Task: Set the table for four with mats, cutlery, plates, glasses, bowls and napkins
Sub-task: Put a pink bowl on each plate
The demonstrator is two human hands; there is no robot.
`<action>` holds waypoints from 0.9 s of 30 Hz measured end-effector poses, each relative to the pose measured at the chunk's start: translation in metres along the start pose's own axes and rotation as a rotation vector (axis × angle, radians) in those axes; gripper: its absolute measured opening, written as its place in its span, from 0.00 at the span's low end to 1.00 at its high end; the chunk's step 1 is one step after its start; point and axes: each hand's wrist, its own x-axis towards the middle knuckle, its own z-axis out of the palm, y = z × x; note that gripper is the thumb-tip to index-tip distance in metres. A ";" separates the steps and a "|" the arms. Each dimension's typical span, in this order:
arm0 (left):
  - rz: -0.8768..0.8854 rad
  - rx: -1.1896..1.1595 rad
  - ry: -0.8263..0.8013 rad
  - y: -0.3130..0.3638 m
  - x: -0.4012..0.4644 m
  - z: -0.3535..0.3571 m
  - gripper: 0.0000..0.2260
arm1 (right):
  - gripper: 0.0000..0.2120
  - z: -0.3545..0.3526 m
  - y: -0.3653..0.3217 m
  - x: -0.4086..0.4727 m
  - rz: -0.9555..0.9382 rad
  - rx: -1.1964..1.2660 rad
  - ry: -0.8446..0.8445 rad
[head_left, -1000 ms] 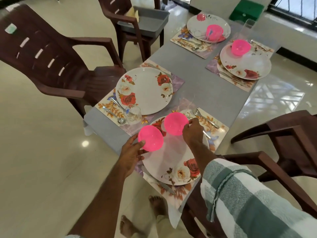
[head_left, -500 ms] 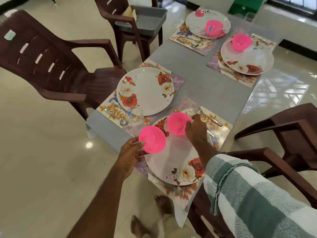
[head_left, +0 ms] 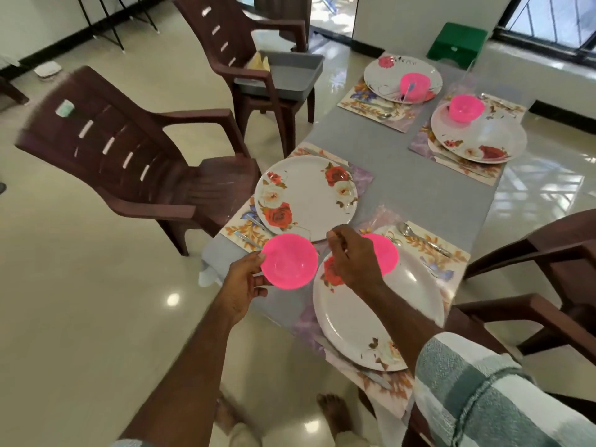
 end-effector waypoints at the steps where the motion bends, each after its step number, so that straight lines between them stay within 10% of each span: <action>1: 0.005 0.003 -0.007 0.009 0.004 -0.014 0.19 | 0.10 0.012 -0.016 0.004 -0.039 -0.005 0.009; 11: 0.037 0.189 -0.137 0.088 0.052 -0.170 0.17 | 0.05 0.160 -0.124 0.027 -0.040 -0.155 0.044; 27: 0.342 1.132 -0.512 0.180 0.227 -0.198 0.30 | 0.15 0.244 -0.135 0.113 0.756 -0.025 0.643</action>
